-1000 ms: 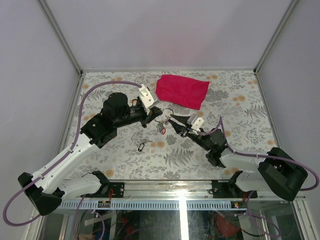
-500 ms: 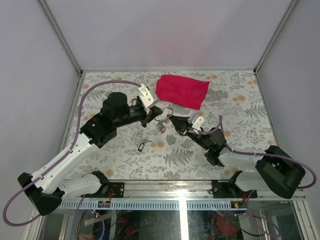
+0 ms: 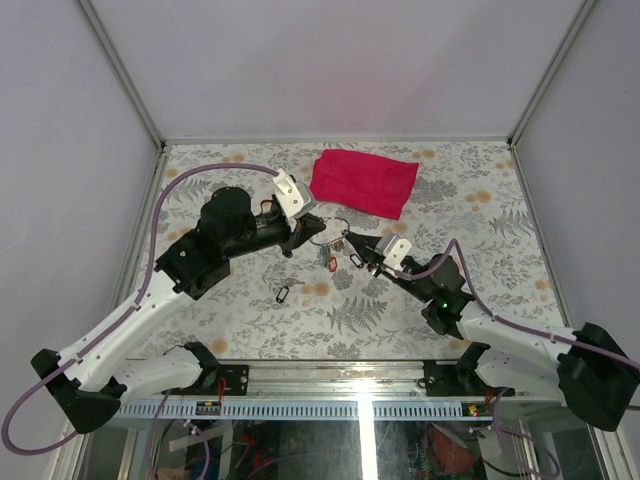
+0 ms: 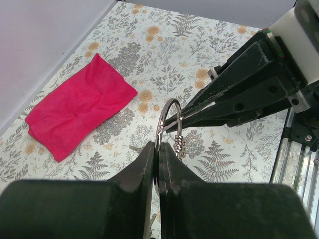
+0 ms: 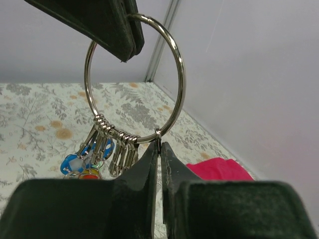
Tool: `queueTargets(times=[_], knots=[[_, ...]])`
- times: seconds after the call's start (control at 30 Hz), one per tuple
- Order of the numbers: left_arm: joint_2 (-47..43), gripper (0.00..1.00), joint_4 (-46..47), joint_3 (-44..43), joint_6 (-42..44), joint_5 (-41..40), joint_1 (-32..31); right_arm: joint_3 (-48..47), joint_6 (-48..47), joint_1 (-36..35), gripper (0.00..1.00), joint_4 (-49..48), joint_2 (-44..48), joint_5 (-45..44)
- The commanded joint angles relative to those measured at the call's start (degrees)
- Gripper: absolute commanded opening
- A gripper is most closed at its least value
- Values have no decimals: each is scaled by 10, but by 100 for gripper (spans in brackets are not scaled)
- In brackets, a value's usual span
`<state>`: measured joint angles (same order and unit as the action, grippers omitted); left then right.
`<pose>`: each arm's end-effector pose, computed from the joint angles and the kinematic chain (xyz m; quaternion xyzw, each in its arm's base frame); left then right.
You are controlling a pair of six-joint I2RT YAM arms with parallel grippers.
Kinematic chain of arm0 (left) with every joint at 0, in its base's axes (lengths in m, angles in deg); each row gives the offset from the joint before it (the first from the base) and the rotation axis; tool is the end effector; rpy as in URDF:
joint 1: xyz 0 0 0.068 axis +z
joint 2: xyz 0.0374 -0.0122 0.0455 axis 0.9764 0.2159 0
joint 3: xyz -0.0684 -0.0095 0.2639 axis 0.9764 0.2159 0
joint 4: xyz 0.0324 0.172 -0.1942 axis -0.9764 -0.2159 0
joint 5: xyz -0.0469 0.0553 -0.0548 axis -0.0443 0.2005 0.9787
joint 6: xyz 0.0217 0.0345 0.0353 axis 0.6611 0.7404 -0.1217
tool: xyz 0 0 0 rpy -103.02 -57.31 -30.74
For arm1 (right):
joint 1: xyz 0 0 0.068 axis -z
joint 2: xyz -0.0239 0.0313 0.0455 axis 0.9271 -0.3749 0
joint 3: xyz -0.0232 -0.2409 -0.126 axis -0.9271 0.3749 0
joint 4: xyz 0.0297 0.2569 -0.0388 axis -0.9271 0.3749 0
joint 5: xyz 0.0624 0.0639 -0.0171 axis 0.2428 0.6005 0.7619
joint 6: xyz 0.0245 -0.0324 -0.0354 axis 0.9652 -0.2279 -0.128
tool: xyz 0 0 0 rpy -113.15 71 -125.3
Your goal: Put the keys on the keyring
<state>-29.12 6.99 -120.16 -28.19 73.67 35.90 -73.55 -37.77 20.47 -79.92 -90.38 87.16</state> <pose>0.1634 -0.1616 0.4039 0.4506 0.6275 -0.2822 0.5689 0.1472 0.1685 0.2792 -0.3418 0.4384 0.2684 0.7867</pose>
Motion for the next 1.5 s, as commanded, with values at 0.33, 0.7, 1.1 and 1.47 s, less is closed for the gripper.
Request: queueTargets(times=[0.33,0.7,1.1,1.47], knots=[[-30,27,60,50,-17,3,0,-224,-65,3,0,660,165,-21],[-57,44,191,131,-128,-25,1,-398,81,3,0,947,105,17],[-108,62,327,236,-257,-95,-5,-519,178,2,0,1119,-23,14],[-70,74,406,300,-208,-216,-104,-552,228,55,0,1146,-108,18]])
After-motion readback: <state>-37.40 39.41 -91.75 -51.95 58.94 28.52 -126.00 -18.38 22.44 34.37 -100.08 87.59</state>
